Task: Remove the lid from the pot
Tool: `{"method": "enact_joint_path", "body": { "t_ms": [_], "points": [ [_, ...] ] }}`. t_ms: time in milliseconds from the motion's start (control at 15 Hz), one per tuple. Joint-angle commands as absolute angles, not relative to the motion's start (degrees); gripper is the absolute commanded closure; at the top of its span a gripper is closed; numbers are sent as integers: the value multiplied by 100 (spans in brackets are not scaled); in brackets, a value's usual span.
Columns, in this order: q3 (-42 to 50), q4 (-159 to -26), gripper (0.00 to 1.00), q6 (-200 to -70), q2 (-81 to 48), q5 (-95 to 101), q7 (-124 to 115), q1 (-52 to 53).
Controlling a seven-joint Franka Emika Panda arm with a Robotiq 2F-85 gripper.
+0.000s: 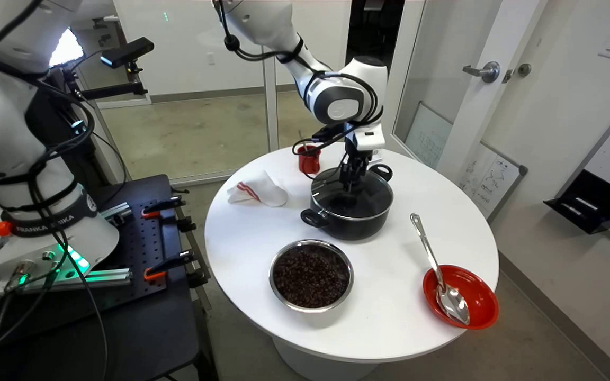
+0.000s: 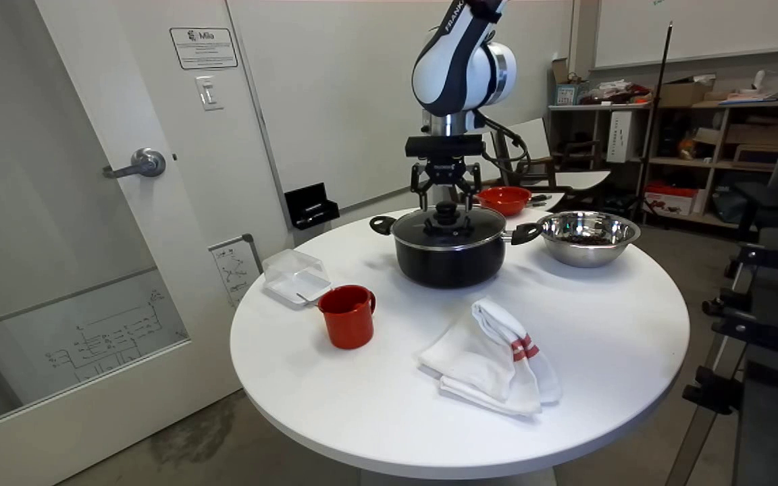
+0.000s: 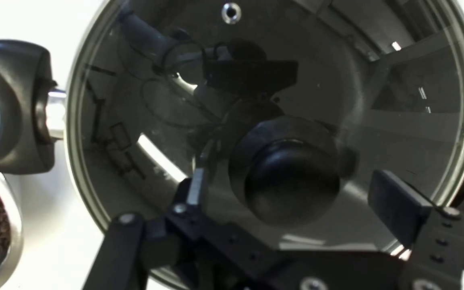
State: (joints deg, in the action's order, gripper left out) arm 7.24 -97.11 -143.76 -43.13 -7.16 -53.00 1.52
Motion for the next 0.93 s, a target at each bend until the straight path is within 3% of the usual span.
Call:
{"method": "enact_joint_path", "body": {
  "t_ms": [0, 133, 200, 333, 533, 867],
  "points": [
    [715, -9842, 0, -14504, -4202, -818, -5144, 131],
    [704, -9827, 0, -14524, -4208, -832, -5129, 114],
    [709, -9809, 25, -14508, -4222, -832, -5137, 112],
    [706, -9792, 32, -14482, -4234, -836, -5136, 103],
    [707, -9748, 56, -14418, -4251, -842, -5138, 79],
    [696, -9678, 76, -14297, -4214, -848, -5124, 38]
  ]
}}
